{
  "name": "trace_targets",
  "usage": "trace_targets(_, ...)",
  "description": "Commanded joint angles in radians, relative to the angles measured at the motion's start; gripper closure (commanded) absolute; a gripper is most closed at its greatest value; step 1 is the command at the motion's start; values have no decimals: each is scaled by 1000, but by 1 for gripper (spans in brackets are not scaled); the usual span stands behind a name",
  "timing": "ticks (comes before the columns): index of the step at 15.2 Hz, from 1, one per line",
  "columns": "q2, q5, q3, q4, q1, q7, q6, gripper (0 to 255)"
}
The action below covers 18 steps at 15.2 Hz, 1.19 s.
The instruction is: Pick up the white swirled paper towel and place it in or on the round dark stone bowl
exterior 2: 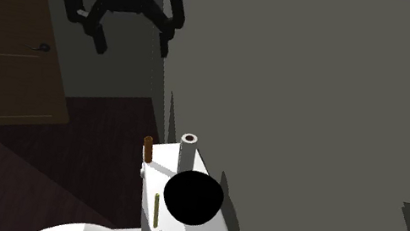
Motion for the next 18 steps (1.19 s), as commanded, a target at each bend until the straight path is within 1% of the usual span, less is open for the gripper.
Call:
trace_targets(1, 0, 0, 0, 0, 0, 0, 0, 0)
trace_targets(9, 220, -21, -55, -45, -14, -30, 241, 0)
trace_targets(13, 353, -25, -81, -35, -19, -47, 352, 0)
trace_targets(18, 535, -19, -111, 7, -23, -73, 477, 0)
